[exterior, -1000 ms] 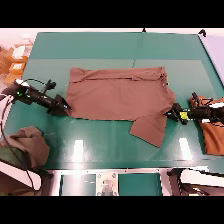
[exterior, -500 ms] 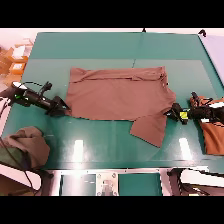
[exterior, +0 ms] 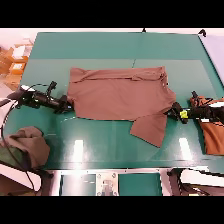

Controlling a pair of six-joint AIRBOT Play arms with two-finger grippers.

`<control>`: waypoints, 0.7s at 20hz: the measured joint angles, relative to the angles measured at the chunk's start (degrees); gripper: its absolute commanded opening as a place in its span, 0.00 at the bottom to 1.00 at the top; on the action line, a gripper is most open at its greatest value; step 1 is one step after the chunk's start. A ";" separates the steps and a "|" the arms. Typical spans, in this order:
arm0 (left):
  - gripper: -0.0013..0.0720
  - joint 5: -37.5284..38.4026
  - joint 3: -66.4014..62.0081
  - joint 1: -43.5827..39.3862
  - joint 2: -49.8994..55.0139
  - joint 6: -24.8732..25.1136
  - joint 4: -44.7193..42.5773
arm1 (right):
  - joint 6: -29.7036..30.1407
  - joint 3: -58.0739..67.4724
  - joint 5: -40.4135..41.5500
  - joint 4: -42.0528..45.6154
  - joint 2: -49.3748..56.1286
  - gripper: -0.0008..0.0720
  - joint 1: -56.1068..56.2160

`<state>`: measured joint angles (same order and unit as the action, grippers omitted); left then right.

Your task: Fold the shirts.

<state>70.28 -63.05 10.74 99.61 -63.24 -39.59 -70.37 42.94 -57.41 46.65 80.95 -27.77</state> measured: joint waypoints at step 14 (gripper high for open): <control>0.71 13.97 -4.72 -0.17 -13.66 -6.49 -23.19 | 0.74 1.09 -1.77 -0.33 -0.04 0.04 -0.07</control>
<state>84.25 -67.77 10.57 85.95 -69.73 -62.78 -69.63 44.03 -59.18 46.33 80.90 -27.83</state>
